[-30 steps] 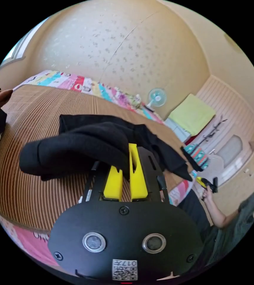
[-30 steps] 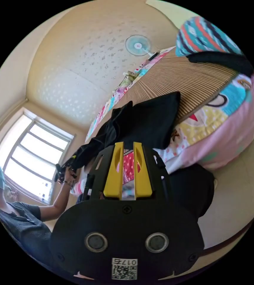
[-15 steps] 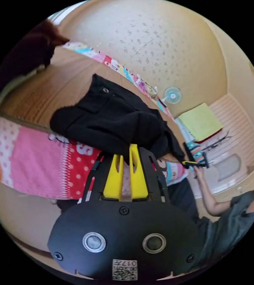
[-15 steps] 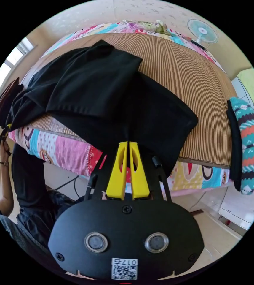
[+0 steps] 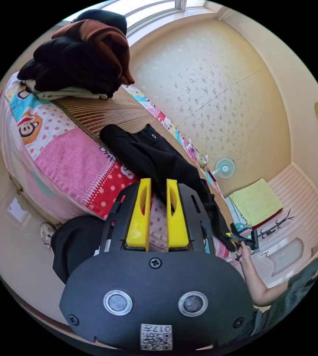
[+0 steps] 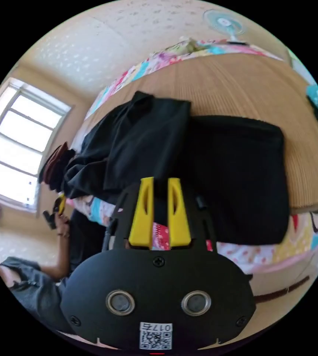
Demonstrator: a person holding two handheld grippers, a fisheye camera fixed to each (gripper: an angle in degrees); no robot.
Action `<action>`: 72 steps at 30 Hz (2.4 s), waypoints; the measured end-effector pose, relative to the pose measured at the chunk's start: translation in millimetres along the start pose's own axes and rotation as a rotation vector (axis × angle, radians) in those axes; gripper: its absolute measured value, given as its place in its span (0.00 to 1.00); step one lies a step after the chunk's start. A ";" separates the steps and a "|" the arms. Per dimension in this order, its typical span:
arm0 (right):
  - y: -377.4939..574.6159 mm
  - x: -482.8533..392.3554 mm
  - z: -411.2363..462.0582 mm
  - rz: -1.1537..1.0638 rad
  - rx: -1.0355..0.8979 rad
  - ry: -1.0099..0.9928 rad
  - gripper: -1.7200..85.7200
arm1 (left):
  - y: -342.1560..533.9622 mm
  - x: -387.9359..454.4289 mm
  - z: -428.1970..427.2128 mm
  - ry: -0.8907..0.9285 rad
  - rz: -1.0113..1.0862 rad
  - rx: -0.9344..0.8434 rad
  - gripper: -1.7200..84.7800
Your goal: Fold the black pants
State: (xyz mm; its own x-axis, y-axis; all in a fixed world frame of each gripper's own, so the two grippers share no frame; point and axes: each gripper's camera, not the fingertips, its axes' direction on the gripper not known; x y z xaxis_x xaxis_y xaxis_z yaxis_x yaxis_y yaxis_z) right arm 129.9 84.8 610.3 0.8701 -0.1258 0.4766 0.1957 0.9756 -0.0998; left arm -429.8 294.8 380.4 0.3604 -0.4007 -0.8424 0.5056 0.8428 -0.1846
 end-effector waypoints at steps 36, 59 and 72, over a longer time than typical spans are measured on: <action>85.9 164.1 -70.2 0.272 0.281 -0.021 0.03 | 14.8 -41.5 -7.1 -0.041 -0.077 0.137 0.18; 143.2 235.8 12.3 0.618 0.352 -0.592 0.14 | 32.2 -98.8 -75.4 0.290 -0.185 -0.056 0.06; 106.7 96.7 -158.8 -0.064 0.610 -0.204 0.04 | 10.6 -1.3 -123.5 0.204 0.231 -0.106 0.05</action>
State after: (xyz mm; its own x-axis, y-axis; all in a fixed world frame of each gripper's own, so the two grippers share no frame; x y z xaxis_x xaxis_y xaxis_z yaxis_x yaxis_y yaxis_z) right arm 306.7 148.2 507.0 0.7503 -0.2087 0.6272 -0.1006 0.9017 0.4204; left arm -521.7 348.7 317.0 0.2856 -0.1233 -0.9504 0.3403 0.9401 -0.0197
